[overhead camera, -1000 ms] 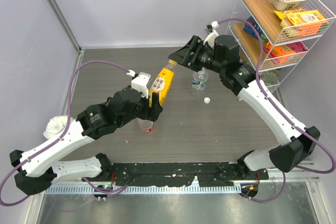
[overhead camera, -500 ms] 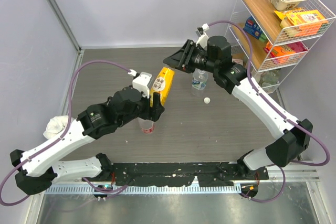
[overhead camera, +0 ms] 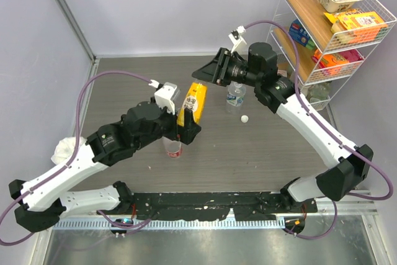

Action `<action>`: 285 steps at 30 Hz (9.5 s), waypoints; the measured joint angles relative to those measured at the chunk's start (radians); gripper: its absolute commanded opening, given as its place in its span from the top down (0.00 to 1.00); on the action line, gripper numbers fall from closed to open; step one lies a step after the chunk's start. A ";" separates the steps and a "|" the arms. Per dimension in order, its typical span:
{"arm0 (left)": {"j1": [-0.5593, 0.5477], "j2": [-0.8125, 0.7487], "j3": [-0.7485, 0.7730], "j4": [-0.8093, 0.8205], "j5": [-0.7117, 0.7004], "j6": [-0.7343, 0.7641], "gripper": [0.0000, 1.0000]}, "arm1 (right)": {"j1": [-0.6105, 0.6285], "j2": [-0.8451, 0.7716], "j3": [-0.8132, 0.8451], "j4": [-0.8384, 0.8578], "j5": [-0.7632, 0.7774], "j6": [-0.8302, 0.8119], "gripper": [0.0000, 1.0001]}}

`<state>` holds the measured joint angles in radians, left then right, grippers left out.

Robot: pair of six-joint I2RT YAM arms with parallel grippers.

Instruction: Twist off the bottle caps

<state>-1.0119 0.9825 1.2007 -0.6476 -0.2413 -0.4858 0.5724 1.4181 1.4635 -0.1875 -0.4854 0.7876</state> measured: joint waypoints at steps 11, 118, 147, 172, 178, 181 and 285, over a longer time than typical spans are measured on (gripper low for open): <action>0.000 0.068 0.026 0.035 0.031 0.005 0.07 | 0.009 -0.026 -0.011 0.000 -0.026 -0.038 0.98; -0.001 -0.009 0.013 -0.051 0.104 -0.007 0.96 | 0.057 -0.059 -0.053 0.252 -0.085 -0.047 0.99; -0.003 -0.138 -0.114 0.286 0.470 -0.075 0.98 | 0.042 -0.157 -0.095 0.584 -0.333 0.124 0.46; -0.002 0.024 0.051 -0.026 0.004 -0.044 1.00 | -0.013 -0.108 0.184 -0.030 0.104 -0.021 0.01; -0.002 0.115 0.122 -0.113 -0.112 -0.033 1.00 | 0.083 0.005 0.290 -0.216 0.261 -0.057 0.04; -0.002 0.151 0.154 -0.148 -0.146 -0.030 1.00 | 0.116 0.057 0.330 -0.288 0.314 -0.066 0.09; -0.020 0.068 0.047 0.004 0.161 -0.025 1.00 | -0.096 -0.142 0.133 0.029 -0.025 -0.053 0.00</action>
<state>-1.0321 1.0500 1.2476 -0.6434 -0.0803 -0.5106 0.4763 1.2766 1.5963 -0.1589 -0.5106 0.7341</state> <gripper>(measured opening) 0.613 0.996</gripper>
